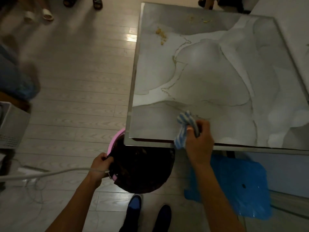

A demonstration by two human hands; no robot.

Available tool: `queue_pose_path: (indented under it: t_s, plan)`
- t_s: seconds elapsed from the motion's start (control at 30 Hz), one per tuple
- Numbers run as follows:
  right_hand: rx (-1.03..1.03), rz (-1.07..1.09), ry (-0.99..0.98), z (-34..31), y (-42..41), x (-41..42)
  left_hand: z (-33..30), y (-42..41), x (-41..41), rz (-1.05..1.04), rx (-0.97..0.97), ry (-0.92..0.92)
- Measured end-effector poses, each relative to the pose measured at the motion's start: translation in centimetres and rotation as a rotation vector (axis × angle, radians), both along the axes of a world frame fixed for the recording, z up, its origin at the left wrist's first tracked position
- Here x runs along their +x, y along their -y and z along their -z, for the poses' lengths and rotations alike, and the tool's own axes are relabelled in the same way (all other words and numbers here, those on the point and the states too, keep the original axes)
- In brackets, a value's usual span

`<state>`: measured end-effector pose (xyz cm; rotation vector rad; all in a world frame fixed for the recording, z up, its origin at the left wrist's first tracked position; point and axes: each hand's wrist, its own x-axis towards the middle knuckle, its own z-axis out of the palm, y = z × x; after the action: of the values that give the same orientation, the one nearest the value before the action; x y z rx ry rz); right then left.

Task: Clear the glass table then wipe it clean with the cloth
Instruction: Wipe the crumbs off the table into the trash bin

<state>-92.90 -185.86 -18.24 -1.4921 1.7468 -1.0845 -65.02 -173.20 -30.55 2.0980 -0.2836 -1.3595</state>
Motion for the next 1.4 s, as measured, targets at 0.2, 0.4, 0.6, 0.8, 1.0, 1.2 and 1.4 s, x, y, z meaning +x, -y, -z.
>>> queue_pose_path:
  t_s: [0.2, 0.4, 0.6, 0.8, 1.0, 1.2, 1.4]
  plan:
    - [0.237, -0.194, -0.155, 3.6, 2.9, 4.7, 0.5, 0.0, 2.4, -0.022, 0.001, -0.006]
    - [0.276, -0.004, -0.045, 4.4, 3.7, 9.7, 1.7, 0.8, 7.5, -0.033, 0.006, -0.038]
    - [0.293, 0.074, -0.035, 4.5, 5.2, 12.0, 1.2, 4.1, 13.1, 0.011, -0.019, -0.015]
    - [0.337, 0.047, 0.000, 4.6, 7.8, 14.1, -0.2, 7.3, 18.5, 0.070, -0.040, 0.045]
    - [0.260, 0.021, -0.003, 4.7, 11.2, 16.2, -0.4, 11.0, 21.6, 0.054, -0.022, 0.087]
    - [0.309, -0.001, -0.054, 5.1, 14.1, 17.8, -0.4, 15.6, 24.9, 0.012, -0.023, 0.165]
    - [0.343, 0.067, -0.092, 5.6, 16.7, 18.9, -0.2, 23.7, 27.1, 0.071, -0.015, 0.208]
